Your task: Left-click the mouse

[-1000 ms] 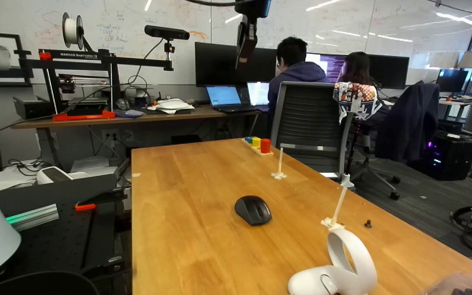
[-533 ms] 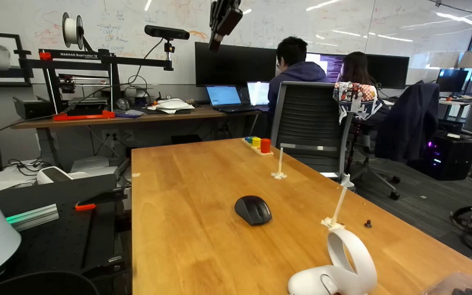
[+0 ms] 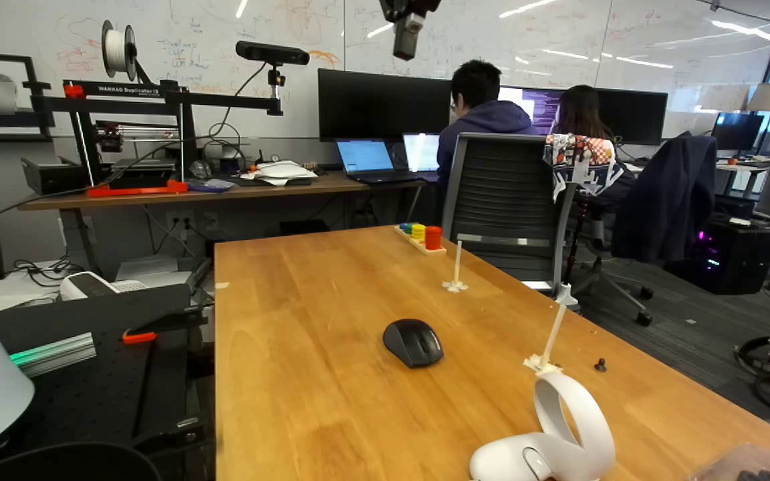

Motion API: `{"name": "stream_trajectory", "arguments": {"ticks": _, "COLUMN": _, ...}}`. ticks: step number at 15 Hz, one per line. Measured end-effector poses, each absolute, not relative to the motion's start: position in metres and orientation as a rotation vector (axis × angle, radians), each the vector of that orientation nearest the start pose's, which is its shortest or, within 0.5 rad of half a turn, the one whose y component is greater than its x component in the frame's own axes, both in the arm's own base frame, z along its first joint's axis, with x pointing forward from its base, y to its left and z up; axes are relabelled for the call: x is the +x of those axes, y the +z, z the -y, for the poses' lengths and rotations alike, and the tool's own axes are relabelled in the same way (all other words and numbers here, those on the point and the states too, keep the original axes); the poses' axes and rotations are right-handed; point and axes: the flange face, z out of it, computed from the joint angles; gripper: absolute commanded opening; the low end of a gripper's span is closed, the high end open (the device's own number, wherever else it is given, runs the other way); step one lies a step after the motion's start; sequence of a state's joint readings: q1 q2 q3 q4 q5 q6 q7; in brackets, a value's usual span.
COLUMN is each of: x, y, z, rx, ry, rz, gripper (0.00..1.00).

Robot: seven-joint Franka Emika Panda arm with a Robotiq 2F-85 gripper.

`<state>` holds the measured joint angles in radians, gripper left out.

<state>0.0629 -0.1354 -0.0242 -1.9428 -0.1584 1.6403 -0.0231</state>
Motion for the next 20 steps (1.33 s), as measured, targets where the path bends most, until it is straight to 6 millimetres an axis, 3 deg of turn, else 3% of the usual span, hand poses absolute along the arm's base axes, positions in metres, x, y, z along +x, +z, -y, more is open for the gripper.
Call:
{"name": "stream_trajectory", "arguments": {"ticks": 4, "x": 0.522, "y": 0.539, "z": 0.014, "rx": -3.264, "ry": -0.021, "rz": -0.048, "gripper": 0.06}}
{"name": "stream_trajectory", "arguments": {"ticks": 5, "x": 0.526, "y": 0.539, "z": 0.015, "rx": -3.235, "ry": -0.064, "rz": -0.097, "gripper": 0.29}}
{"name": "stream_trajectory", "arguments": {"ticks": 8, "x": 0.532, "y": 0.534, "z": 0.01, "rx": -3.132, "ry": -0.086, "rz": -0.192, "gripper": 0.37}}
{"name": "stream_trajectory", "arguments": {"ticks": 16, "x": 0.538, "y": 0.523, "z": -0.003, "rx": -2.954, "ry": -0.039, "rz": -0.286, "gripper": 0.98}}
{"name": "stream_trajectory", "arguments": {"ticks": 20, "x": 0.538, "y": 0.523, "z": -0.004, "rx": -2.941, "ry": -0.039, "rz": -0.294, "gripper": 1.0}}
